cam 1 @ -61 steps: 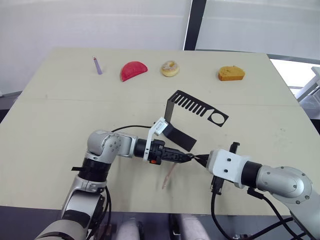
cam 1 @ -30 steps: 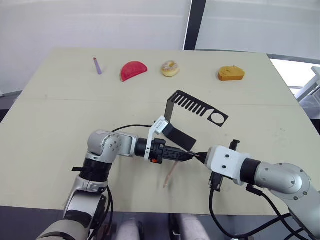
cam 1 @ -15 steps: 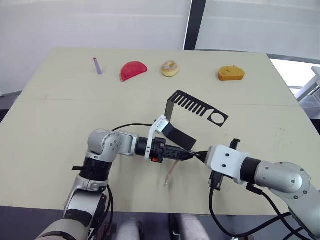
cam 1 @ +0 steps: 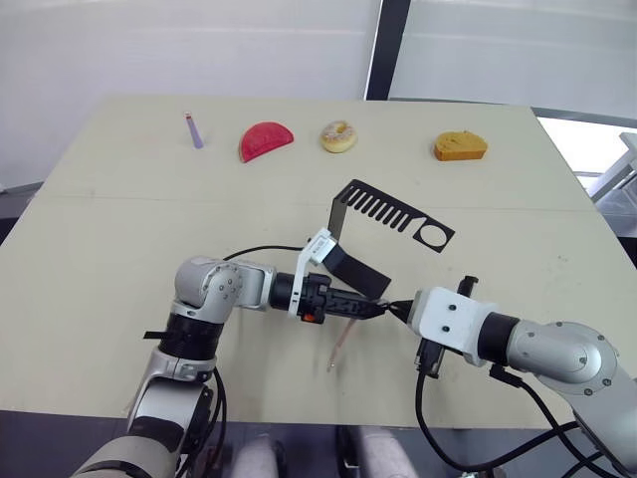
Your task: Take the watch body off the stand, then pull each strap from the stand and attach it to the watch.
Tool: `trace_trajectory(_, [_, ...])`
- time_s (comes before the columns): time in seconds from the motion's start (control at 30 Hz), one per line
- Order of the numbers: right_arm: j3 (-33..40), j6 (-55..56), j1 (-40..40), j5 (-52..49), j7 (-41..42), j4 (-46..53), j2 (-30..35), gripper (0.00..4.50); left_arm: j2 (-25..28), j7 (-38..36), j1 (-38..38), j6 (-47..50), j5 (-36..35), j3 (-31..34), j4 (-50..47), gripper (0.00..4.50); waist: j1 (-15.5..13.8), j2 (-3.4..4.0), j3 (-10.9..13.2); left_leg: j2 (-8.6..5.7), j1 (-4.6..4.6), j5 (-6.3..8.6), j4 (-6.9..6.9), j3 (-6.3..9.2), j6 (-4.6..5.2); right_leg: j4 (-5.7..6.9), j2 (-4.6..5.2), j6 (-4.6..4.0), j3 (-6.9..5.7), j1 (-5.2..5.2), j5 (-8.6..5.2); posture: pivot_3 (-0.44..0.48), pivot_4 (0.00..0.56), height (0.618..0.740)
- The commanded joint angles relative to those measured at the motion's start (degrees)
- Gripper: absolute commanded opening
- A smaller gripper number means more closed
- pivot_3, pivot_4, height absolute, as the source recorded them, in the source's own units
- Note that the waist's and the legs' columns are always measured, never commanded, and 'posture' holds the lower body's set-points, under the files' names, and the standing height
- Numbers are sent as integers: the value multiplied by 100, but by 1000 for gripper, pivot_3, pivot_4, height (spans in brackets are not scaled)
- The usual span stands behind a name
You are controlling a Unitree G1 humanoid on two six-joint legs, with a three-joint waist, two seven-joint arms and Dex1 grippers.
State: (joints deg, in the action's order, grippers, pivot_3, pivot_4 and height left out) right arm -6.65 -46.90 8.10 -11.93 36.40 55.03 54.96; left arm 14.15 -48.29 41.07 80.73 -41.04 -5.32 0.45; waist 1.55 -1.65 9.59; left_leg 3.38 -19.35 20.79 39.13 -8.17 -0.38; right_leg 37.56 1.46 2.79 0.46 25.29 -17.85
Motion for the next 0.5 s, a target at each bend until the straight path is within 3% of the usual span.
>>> trace_trajectory(0.03, [-36, 106, 176, -80, 68, 373, -88, 0, -237, -115, 171, 31, -364, -137, -332, 1602, 0, 0, 0, 0, 0, 0, 0, 0, 0, 0, 0, 0, 0, 0, 0, 0, 150, 737])
trace_trajectory(0.5, [-62, 94, 181, -51, 66, 357, -99, 0, -248, -120, 192, 21, -369, -137, -335, 1602, 0, 0, 0, 0, 0, 0, 0, 0, 0, 0, 0, 0, 0, 0, 0, 0, 150, 737])
